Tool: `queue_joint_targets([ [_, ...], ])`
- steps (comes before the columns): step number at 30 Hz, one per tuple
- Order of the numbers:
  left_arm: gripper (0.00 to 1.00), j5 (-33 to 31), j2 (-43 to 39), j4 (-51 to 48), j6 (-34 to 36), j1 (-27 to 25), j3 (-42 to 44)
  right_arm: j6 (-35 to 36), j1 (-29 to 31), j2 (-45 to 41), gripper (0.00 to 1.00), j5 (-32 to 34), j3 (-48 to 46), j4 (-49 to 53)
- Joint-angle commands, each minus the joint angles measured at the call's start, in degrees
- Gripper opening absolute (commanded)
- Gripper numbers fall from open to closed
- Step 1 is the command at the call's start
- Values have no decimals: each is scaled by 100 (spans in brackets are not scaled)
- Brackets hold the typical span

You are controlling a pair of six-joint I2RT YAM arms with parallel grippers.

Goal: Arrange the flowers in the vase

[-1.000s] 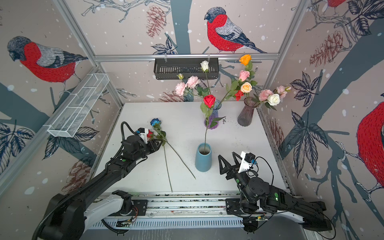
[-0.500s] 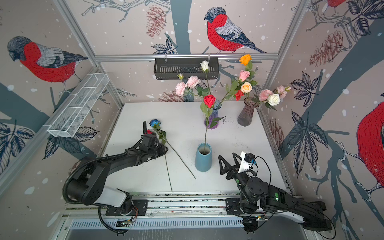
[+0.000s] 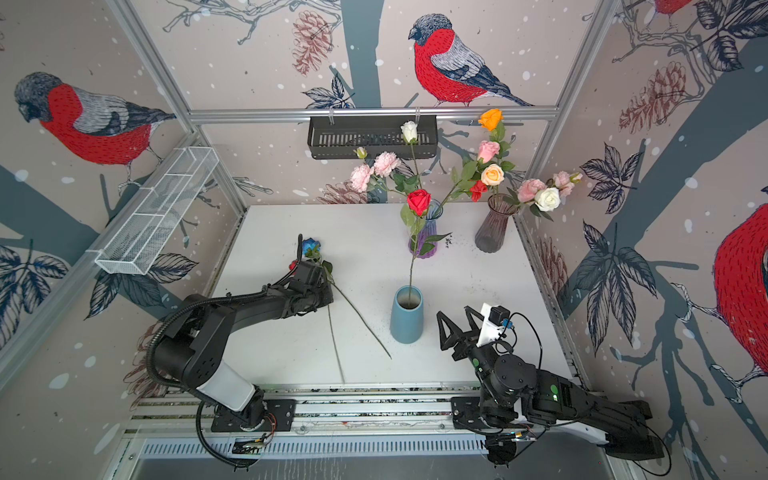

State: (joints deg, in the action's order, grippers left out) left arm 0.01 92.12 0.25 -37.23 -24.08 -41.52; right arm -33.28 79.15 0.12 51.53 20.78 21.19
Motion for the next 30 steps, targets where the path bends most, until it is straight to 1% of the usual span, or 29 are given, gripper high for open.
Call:
queue_joint_targets([
  [1,0,163,-208,170,-36,-1,-10,-117,36,-12,92,166,58,80],
  [6,0,153,-1076,66,-184,-1,-129,-159,81,-12,92,192,89,132],
  [7,0,193,-1294,37,-236,6,-182,-162,89,-12,93,203,93,135],
  [9,0,474,-1795,222,-262,6,-216,-170,100,-12,93,209,93,149],
  [11,0,832,-2399,705,-363,-9,-145,-170,108,-12,92,219,93,148],
  [12,0,904,-2723,991,-400,-47,-113,-154,117,-12,92,220,93,148],
  [15,0,965,-3430,1852,-386,-228,-147,-136,118,-12,92,235,85,131],
  [17,0,898,-3694,2343,-283,-420,-305,-136,125,-12,92,223,85,123],
  [20,0,732,-3787,2967,290,-951,-732,-140,127,-12,92,220,85,124],
  [22,0,641,-3694,3328,951,-1442,-1098,-143,127,-12,92,221,93,143],
  [23,0,715,-3627,3469,1269,-1644,-1275,-144,134,-12,92,222,102,148],
  [27,0,1462,-3208,4403,2609,-2471,-1775,-188,144,-8,92,238,120,185],
  [29,0,2034,-2955,5023,3200,-2769,-1837,-188,162,-12,92,236,128,195],
  [30,0,2505,-2815,5313,3481,-2861,-1879,-188,169,-12,92,248,128,201],
])
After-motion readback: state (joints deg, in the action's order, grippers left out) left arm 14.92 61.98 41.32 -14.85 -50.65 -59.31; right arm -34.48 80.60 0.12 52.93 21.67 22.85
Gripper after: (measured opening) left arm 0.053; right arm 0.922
